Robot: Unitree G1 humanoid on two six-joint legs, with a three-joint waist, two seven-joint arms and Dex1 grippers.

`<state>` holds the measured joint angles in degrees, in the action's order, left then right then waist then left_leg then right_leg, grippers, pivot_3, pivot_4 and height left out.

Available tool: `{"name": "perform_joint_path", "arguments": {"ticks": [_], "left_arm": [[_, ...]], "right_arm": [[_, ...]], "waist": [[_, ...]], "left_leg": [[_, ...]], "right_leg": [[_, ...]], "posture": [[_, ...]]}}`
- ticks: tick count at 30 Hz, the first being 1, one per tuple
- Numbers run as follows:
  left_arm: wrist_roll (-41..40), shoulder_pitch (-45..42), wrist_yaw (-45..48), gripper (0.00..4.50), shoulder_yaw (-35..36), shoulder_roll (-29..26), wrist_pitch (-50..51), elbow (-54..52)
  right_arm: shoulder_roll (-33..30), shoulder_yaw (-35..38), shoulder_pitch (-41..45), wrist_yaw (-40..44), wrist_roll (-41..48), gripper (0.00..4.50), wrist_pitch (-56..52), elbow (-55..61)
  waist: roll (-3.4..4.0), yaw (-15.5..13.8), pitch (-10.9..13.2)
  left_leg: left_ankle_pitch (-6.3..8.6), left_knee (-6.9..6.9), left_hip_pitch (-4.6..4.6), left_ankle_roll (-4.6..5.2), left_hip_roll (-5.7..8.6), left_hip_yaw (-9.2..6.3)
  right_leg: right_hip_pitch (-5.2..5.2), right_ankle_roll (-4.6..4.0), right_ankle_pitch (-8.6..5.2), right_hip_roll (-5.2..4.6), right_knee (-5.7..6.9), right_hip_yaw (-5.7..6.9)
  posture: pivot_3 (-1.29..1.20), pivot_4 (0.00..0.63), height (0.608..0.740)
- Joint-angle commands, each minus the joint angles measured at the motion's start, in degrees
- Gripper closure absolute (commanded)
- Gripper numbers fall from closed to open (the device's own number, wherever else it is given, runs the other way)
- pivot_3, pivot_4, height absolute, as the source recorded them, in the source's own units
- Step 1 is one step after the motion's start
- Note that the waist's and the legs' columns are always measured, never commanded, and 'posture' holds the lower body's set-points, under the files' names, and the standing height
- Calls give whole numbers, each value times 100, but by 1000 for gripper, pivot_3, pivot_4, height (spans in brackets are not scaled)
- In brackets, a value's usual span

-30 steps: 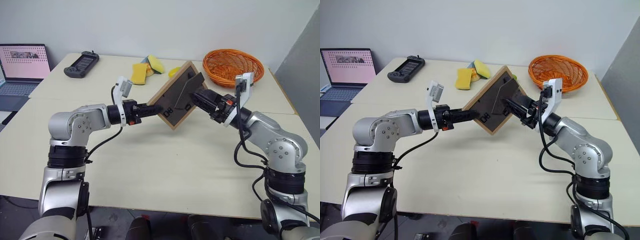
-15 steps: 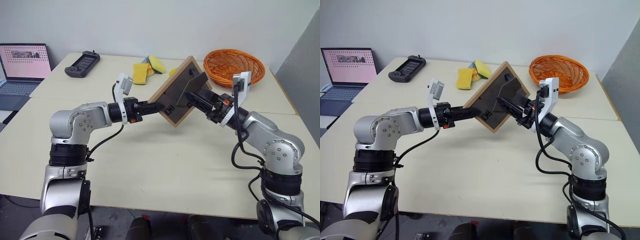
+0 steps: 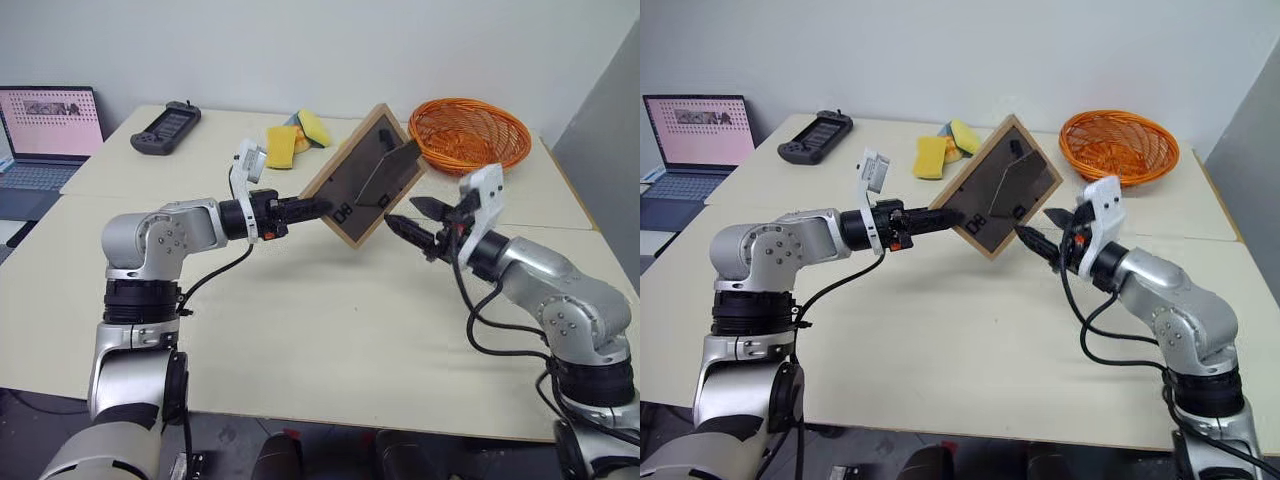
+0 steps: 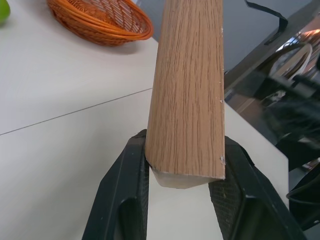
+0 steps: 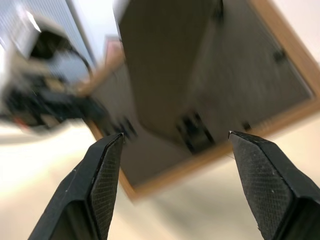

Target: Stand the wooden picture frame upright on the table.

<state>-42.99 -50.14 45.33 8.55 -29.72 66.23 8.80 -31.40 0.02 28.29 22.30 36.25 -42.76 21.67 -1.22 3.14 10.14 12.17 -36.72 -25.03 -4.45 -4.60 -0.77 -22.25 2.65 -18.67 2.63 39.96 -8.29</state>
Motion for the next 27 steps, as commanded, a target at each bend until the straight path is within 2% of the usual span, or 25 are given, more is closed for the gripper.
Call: {"name": "perform_joint_path", "arguments": {"ticks": [1, 3, 6, 9, 12, 17, 22, 27], "left_arm": [[-838, -345, -720, 3178, 1002, 206, 1162, -301], [-1077, -291, -1114, 3178, 1384, 324, 1911, -420], [-1296, -120, -1515, 3178, 1683, 452, 2504, -645], [-2007, 262, -2169, 3178, 1749, 448, 2627, -577], [-2870, 536, -2972, 3178, 1753, 463, 2627, -414], [-3865, 631, -3948, 3178, 1709, 386, 2627, -219], [-4655, 523, -4717, 3178, 1689, 282, 2485, 125], [-5730, 646, -5404, 3178, 1236, -13, 2069, 155]], "right_arm": [[-800, -773, -483, 293, -2184, 962, 2119, -365], [-1226, -1139, -703, 249, -3353, 962, 3534, -779], [-1398, -1221, -785, -25, -4195, 962, 4844, -1317], [-1630, -1277, -642, -917, -5584, 962, 6436, -1969], [-1637, -1256, -372, -1834, -6576, 962, 7405, -2467], [-1589, -1307, -66, -2681, -7539, 962, 8200, -2995], [-1502, -1285, -74, -3110, -7923, 962, 8529, -3345], [-1411, -1316, -8, -3495, -8268, 962, 8670, -3629]], "waist": [[-3, -4, 2], [-8, -9, 5], [-10, 16, 6], [-9, 31, 5], [-13, 32, 8], [-26, -20, 14], [-26, -55, 14], [-26, -50, 14]], "left_leg": [[0, -1, -1, 0, 0, 0], [0, -4, -2, 0, 2, -1], [0, -6, -1, 0, 2, 1], [-1, -6, 8, -2, 1, 2], [-2, -13, 14, -4, -1, 2], [-16, -20, 14, -29, 5, 0], [-18, -21, 15, -32, 16, 0], [-19, -21, 20, -33, 17, 0]], "right_leg": [[0, 14, -8, 0, 0, 0], [-1, 26, -15, -1, -1, 0], [-1, 28, -16, -1, 0, -3], [3, 19, -11, -1, 10, -8], [4, 4, -2, -4, 20, -13], [5, 3, -1, -9, 35, -10], [5, 3, -1, -25, 45, -3], [4, 2, -1, -27, 57, -3]], "posture": [[0, 150, 740], [0, 150, 740], [0, 150, 740], [0, 150, 740], [0, 150, 740], [0, 150, 740], [0, 150, 740], [0, 150, 740]]}}
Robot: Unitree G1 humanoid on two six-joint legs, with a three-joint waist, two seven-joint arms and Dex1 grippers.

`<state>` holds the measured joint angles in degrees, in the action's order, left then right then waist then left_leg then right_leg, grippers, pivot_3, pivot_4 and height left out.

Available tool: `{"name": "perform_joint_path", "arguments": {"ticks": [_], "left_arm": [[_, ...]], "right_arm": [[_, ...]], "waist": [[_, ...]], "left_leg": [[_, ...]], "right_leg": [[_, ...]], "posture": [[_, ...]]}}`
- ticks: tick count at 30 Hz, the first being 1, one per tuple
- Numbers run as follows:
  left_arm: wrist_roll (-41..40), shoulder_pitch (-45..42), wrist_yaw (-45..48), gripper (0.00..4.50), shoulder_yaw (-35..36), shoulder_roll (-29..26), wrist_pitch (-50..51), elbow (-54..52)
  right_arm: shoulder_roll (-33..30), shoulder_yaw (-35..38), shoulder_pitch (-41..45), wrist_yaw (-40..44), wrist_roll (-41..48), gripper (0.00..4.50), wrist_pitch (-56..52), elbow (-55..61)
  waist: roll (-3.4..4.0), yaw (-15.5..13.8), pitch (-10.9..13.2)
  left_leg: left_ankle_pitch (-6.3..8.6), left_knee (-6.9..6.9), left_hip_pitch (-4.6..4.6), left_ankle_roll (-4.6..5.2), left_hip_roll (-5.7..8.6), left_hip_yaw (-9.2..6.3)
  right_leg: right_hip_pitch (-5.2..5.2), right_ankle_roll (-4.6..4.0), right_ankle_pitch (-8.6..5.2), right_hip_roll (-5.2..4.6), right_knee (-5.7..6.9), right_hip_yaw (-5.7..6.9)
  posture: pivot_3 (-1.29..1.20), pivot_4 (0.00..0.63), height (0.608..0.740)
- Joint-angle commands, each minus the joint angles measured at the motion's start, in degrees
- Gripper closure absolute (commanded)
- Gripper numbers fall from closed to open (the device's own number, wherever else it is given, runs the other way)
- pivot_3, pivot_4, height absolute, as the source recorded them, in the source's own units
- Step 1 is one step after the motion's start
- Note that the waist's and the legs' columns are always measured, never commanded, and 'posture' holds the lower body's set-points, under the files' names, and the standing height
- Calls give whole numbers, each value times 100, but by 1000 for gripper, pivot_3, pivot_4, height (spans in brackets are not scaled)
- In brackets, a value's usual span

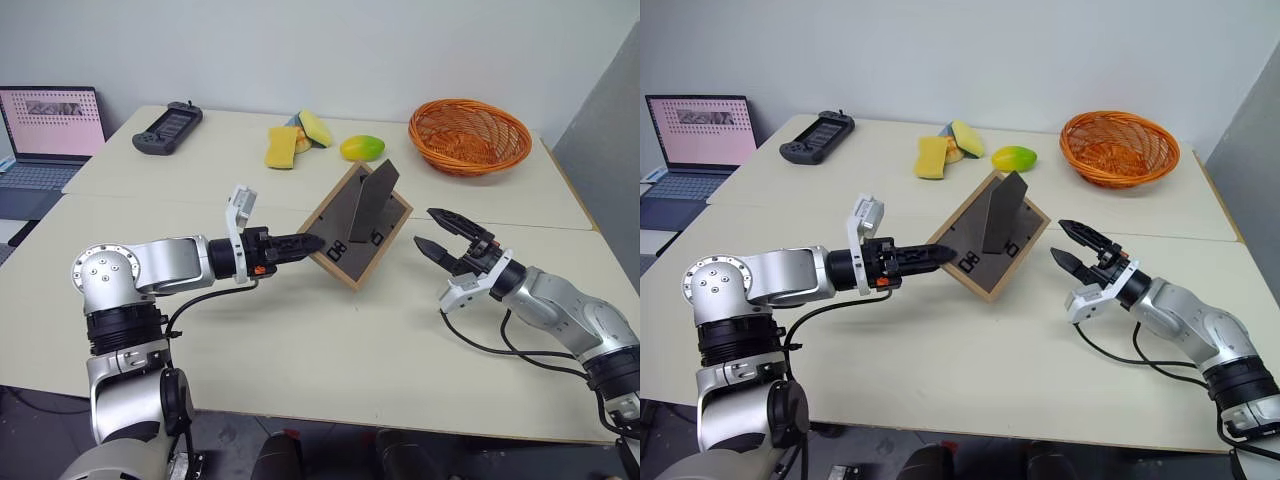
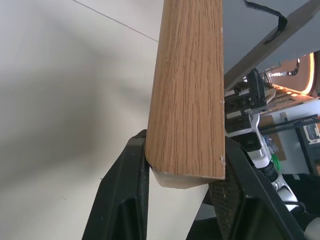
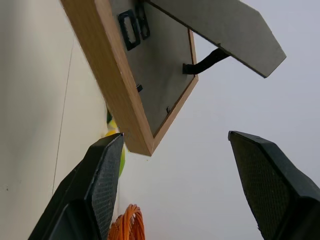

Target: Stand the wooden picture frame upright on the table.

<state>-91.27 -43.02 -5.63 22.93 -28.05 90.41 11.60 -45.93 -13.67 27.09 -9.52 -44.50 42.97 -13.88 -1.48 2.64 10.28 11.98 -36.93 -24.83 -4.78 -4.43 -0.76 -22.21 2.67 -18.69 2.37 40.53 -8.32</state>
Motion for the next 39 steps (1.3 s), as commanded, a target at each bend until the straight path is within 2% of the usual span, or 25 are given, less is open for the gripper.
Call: {"name": "perform_joint_path", "arguments": {"ticks": [1, 4, 6, 15, 29, 39], "left_arm": [[-1158, -31, -441, 3178, -332, -251, -475, -153], [-1959, 108, -844, 3178, -813, -485, -943, -328], [-2157, 175, -892, 3178, -1014, -550, -1112, -435], [-2173, 365, -697, 3178, -1334, -675, -1392, -646], [-2173, 304, -580, 3178, -1464, -691, -1494, -649], [-2173, 299, -578, 3178, -1497, -681, -1531, -648]], "right_arm": [[72, 39, 153, -378, -241, 962, 107, -142], [192, -45, 303, -529, -416, 962, 116, -378], [265, -105, 395, -618, -506, 962, 115, -474], [520, -185, 760, -873, -632, 962, 129, -625], [925, -408, 1032, -1043, -831, 962, 10, -763], [953, -501, 1294, -1154, -801, 962, 27, -1074]], "waist": [[0, -1, 0], [0, 4, 0], [0, 7, 0], [0, 7, 0], [0, 16, 0], [0, 23, 0]], "left_leg": [[0, -1, 1, -1, 0, -1], [-1, -3, 7, -1, 13, 0], [-1, -3, 10, -1, 22, -1], [-5, -2, 9, 2, 56, -21], [-7, -3, 8, 5, 69, -36], [-7, -3, 8, 6, 71, -43]], "right_leg": [[0, 0, 0, -1, 2, 1], [-1, 0, 0, -13, 23, 0], [-1, 1, -1, -20, 31, 0], [3, 6, -4, -41, 34, 6], [9, 9, -6, -52, 34, 15], [12, 9, -6, -53, 33, 23]], "posture": [[0, 150, 740], [0, 150, 740], [0, 150, 740], [0, 150, 740], [0, 150, 740], [0, 150, 740]]}}
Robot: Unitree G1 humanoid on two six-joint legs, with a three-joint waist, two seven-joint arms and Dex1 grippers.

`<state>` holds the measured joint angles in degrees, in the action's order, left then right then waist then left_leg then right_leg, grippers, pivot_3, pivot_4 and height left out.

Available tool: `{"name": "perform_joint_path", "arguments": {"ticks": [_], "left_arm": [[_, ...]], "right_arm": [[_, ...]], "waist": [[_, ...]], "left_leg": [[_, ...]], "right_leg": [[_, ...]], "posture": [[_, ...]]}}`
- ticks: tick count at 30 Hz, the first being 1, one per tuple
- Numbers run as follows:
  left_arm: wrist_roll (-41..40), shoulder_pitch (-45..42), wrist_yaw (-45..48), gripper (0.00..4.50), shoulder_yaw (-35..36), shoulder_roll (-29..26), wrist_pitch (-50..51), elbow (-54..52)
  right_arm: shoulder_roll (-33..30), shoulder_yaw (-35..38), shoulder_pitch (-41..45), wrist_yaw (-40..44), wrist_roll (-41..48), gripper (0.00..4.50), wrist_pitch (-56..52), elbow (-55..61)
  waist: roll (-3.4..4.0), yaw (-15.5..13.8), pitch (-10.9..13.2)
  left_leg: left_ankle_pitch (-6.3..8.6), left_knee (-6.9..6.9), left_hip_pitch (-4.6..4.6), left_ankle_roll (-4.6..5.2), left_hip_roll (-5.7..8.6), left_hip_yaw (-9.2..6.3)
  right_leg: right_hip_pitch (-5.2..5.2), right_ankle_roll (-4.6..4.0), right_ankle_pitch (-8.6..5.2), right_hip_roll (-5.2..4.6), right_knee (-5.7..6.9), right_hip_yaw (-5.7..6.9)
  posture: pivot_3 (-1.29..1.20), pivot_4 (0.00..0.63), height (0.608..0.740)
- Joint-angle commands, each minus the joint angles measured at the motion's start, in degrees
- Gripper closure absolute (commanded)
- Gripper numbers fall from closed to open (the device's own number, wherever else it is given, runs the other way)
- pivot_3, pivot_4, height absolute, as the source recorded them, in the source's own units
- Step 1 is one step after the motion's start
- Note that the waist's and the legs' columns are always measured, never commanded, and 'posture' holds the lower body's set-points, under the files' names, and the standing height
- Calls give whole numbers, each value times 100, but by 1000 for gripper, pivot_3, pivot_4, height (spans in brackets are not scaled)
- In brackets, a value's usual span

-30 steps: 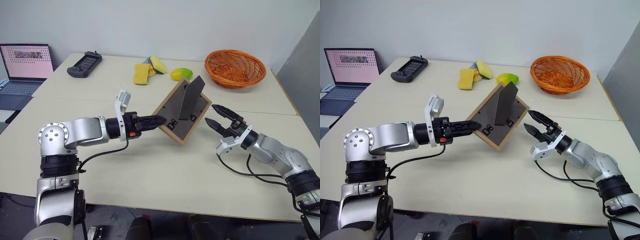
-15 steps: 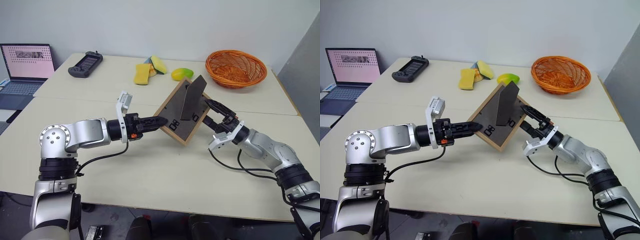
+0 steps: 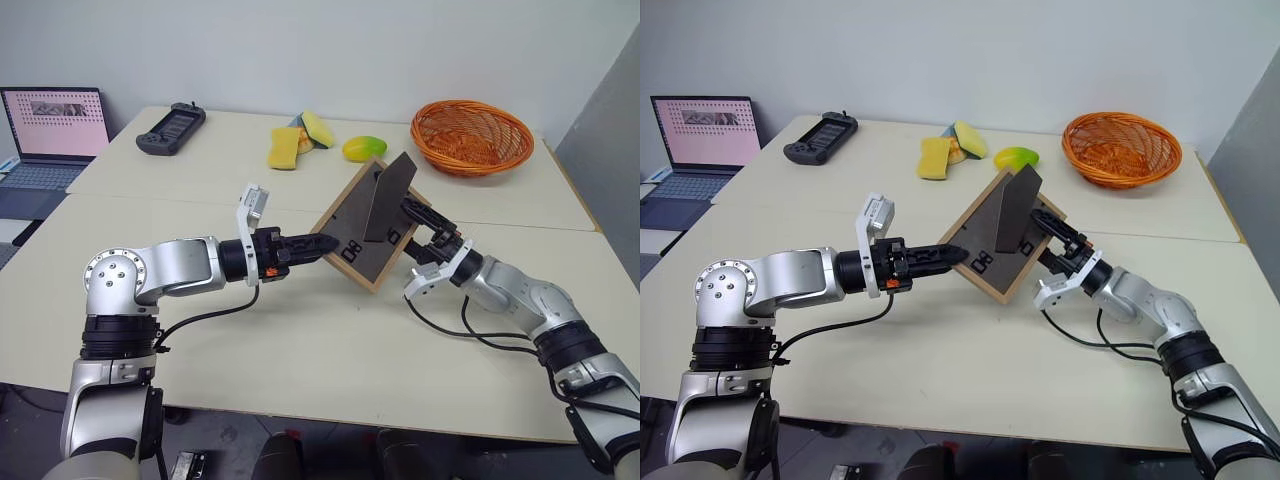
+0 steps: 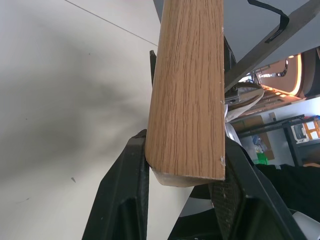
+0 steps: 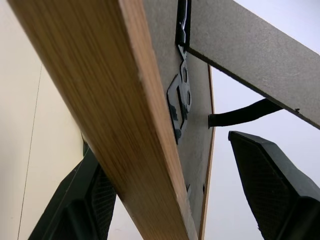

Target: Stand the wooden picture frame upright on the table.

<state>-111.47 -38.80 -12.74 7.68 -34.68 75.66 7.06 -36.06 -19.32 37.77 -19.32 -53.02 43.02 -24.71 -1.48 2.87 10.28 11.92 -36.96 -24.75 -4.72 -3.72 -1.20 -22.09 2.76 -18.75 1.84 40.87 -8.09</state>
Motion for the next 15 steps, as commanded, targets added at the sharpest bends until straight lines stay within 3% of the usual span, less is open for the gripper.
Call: {"name": "perform_joint_path", "arguments": {"ticks": [1, 7, 15], "left_arm": [[-153, -127, 126, 3178, 29, -19, -60, -186], [-153, -125, 147, 3178, 17, -41, -74, -181], [-153, -116, 207, 3178, -26, -80, -82, -179]], "right_arm": [[-45, 59, 239, -183, 51, 1333, 36, -25], [-79, 32, 252, -230, 40, 2575, 91, -94], [-76, -32, 296, -337, -22, 3015, 36, -121]], "waist": [[0, 1, 0], [0, 6, 0], [0, 9, 0]], "left_leg": [[0, 0, 0, 0, 0, -1], [0, 0, 0, 0, 1, -4], [0, 0, 0, 1, 1, -6]], "right_leg": [[0, 0, 0, 0, 0, 1], [1, 0, 0, -1, 0, 4], [2, 0, 0, -1, 0, 7]], "posture": [[0, 150, 740], [0, 150, 740], [0, 150, 740]]}}
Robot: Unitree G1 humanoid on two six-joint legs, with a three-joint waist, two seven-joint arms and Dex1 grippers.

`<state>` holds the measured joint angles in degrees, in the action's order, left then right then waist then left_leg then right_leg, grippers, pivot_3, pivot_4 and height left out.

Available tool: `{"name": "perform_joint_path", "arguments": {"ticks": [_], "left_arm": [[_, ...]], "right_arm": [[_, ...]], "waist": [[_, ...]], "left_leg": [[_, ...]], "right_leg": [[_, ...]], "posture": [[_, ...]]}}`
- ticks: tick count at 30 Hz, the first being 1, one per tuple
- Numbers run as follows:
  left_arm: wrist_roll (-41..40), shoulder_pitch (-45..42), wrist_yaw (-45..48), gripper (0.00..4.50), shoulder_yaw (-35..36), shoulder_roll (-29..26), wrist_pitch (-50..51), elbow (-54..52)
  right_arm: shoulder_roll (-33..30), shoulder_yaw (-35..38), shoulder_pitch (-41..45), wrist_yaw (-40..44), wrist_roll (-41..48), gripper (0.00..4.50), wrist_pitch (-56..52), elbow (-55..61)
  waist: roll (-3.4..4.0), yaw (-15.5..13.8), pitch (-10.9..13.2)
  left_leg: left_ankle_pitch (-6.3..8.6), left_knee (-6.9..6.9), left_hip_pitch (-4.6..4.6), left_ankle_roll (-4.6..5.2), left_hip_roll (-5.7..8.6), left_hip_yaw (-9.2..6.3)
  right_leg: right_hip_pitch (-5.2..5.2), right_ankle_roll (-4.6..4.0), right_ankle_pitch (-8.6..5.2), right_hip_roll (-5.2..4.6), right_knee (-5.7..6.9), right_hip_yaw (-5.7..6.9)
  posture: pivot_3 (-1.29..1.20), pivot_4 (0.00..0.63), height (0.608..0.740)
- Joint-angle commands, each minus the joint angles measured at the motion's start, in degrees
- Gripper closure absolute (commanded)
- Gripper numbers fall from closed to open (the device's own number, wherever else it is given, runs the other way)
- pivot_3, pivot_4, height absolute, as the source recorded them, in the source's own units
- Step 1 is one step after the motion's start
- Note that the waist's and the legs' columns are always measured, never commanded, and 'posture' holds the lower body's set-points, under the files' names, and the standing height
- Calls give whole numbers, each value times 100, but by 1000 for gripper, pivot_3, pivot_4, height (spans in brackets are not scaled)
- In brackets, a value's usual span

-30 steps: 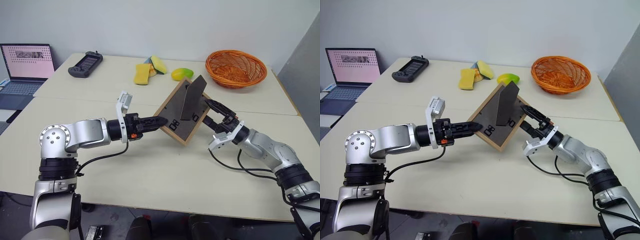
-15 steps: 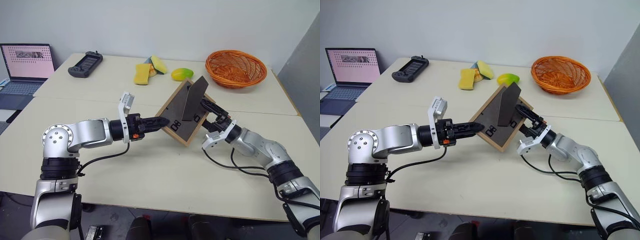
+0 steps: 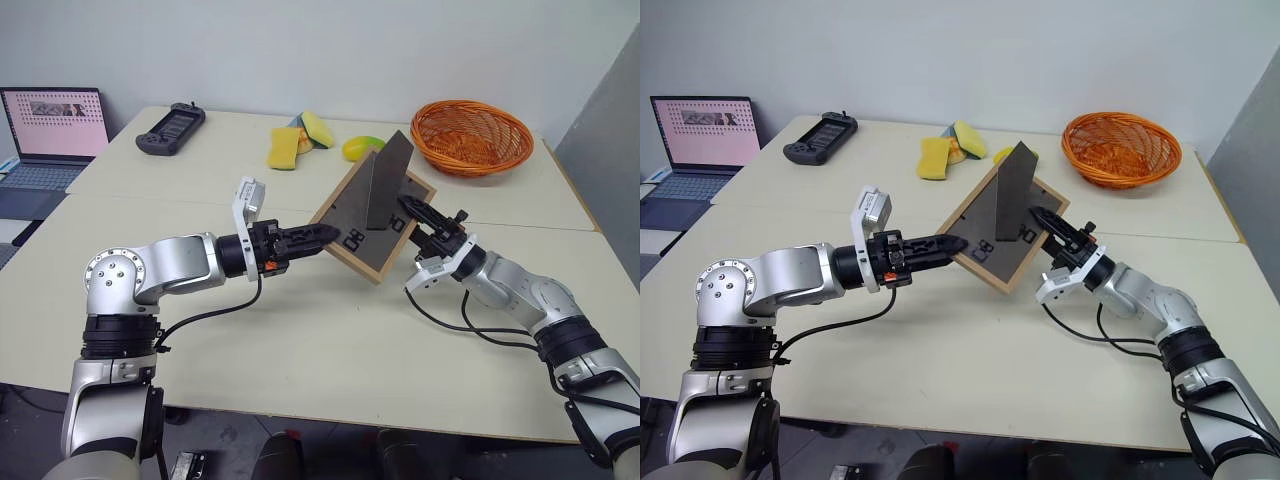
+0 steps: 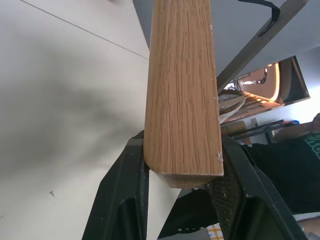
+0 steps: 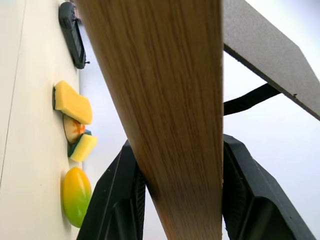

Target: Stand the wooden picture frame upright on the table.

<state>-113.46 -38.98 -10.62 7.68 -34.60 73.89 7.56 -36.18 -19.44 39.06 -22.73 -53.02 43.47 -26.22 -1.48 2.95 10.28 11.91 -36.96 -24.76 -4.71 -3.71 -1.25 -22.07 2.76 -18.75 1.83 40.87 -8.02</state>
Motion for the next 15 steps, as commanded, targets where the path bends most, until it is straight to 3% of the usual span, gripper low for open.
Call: {"name": "perform_joint_path", "arguments": {"ticks": [1, 15], "left_arm": [[46, -105, -3, 3178, -36, -94, 97, -215], [46, -168, -60, 3178, -108, -210, 79, -76]], "right_arm": [[-67, -26, 170, -13, -60, 3023, -50, 33], [-170, -69, 174, -65, -78, 3063, -93, -80]], "waist": [[0, 1, 0], [0, 10, 0]], "left_leg": [[0, 0, 0, 0, 0, 0], [0, 0, 0, 0, 1, -3]], "right_leg": [[0, 0, 0, 0, 0, 0], [1, 0, 0, -1, 0, 4]], "posture": [[0, 150, 740], [0, 150, 740]]}}
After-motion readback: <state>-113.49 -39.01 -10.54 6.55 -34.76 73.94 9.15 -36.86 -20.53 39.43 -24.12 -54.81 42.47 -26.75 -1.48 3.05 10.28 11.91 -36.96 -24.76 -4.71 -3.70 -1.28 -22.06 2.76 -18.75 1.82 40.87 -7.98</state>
